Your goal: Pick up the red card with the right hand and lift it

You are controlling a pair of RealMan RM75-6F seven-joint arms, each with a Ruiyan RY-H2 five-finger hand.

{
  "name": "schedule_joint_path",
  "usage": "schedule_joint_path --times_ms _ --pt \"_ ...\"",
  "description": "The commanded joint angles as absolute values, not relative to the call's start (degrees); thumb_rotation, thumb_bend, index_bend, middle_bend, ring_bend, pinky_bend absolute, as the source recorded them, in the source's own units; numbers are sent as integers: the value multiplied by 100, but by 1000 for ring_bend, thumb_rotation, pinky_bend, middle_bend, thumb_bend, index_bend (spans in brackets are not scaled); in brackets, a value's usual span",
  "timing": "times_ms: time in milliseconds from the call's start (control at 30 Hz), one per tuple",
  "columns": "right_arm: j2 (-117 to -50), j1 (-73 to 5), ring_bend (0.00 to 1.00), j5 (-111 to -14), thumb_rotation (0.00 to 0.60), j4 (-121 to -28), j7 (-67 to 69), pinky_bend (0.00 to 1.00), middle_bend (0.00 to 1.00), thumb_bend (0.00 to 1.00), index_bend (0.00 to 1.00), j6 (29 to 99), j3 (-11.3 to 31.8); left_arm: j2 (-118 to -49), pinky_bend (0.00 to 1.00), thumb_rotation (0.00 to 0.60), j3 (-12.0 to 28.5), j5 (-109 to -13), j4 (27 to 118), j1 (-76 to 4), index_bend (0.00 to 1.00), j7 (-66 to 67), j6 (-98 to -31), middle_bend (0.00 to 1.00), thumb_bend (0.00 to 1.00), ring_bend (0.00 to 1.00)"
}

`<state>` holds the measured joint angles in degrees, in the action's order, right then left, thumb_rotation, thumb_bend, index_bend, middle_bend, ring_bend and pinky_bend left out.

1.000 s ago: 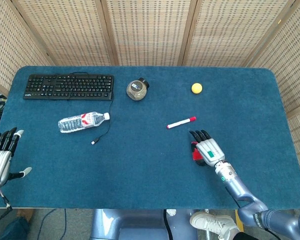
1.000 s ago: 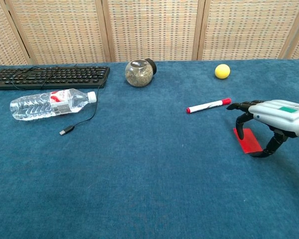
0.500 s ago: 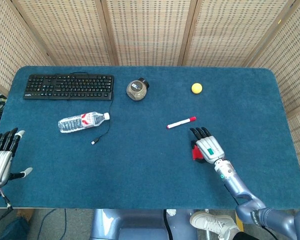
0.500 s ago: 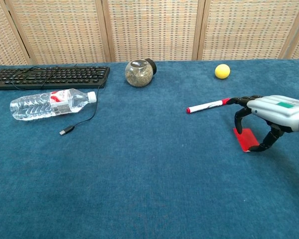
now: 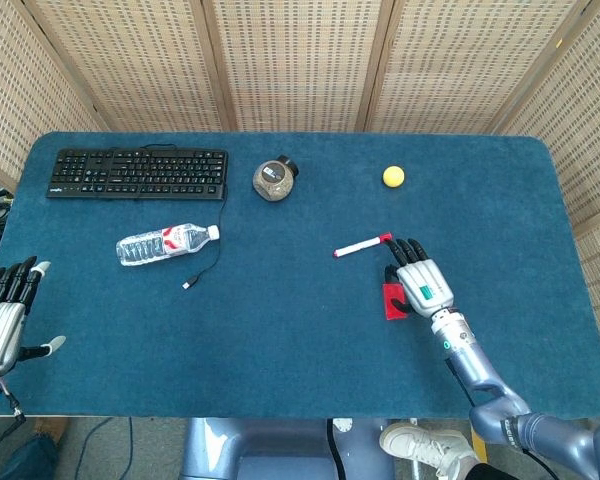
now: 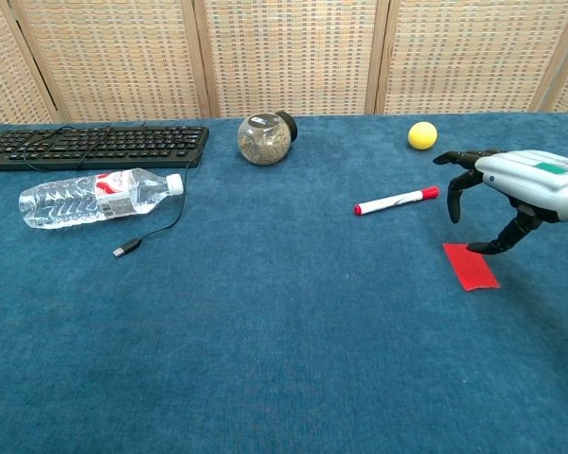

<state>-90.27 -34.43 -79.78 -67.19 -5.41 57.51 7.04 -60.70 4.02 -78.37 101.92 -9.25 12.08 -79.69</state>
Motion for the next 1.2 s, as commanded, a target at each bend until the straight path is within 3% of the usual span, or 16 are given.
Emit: schedule_joint_path --times_ms 33,1067,1200 --pt "-8941 -3364 0 -8038 600 -6916 -591 0 0 219 466 5663 490 -6064 0 600 402 -7842 10199 -922 0 1206 -7979 0 0 0" --pt "-9341 -3341 0 -8022 600 -6588 -837 0 0 219 468 5626 372 -6032 0 600 397 -7813 10233 -926 0 1182 -7975 0 0 0" --pt "-9386 -3339 0 -7994 600 -6478 -852 0 0 267 488 5638 398 -6025 0 600 398 -7813 10232 -923 0 1165 -7980 0 0 0"
